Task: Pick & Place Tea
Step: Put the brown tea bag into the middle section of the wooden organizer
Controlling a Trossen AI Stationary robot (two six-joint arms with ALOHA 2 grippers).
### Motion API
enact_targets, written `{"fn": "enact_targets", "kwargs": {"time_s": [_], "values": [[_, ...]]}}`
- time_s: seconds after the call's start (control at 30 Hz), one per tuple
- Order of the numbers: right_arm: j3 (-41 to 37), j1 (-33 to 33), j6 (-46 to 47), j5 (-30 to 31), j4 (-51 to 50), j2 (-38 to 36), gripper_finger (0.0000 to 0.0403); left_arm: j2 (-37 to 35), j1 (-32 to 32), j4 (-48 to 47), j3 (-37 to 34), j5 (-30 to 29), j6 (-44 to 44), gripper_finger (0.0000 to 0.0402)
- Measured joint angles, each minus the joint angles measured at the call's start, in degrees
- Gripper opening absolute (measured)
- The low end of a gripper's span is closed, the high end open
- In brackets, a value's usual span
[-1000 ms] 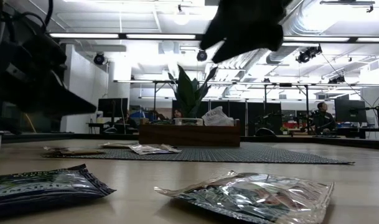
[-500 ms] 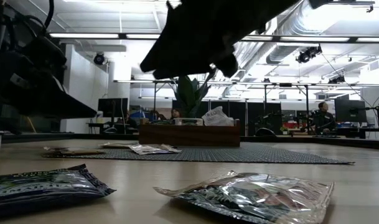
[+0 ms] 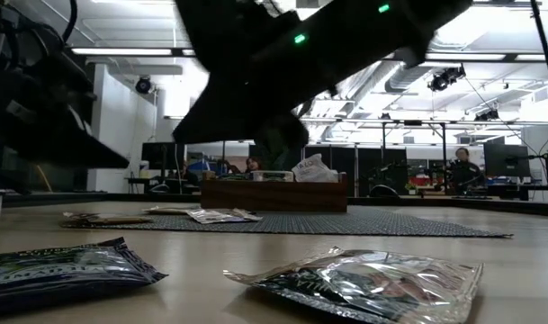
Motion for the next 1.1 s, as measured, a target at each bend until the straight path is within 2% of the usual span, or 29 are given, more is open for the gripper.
{"fn": "enact_targets", "kwargs": {"time_s": [0.17, 0.27, 0.4, 0.5, 0.8, 0.93, 1.1], "values": [[7.3, -1.8, -1.9, -4.7, -2.5, 5.2, 0.0002, -2.2, 0.0, -9.4, 1.1, 2.8, -3.0, 0.0000], [14.1, -2.8, -2.9, -7.1, -9.9, 8.4, 0.0001, -3.4, 0.0, -14.0, 3.1, 4.2, -4.0, 0.0000], [22.9, -3.9, -3.4, -7.3, -22.9, 11.5, 0.0001, -3.6, 0.0, -21.5, 6.1, 5.2, -4.2, 0.0000], [27.3, -4.4, -3.6, -8.0, -27.9, 12.3, 0.0001, -4.9, 0.0, -28.7, 9.5, 5.5, -3.7, 0.0000], [28.9, -6.0, -0.6, -10.4, -31.8, 12.3, 0.0000, -8.8, 0.0, -75.7, 28.6, 6.9, -7.2, 0.0000], [28.0, -6.3, -0.6, -9.7, -32.0, 12.4, 0.0000, -8.9, 0.0, -83.1, 33.3, 6.7, -7.1, 0.0000], [28.0, -6.5, -0.6, -10.8, -31.4, 13.5, 0.0000, -8.9, 0.0, -84.2, 32.8, 7.3, -8.4, 0.0000]]}}
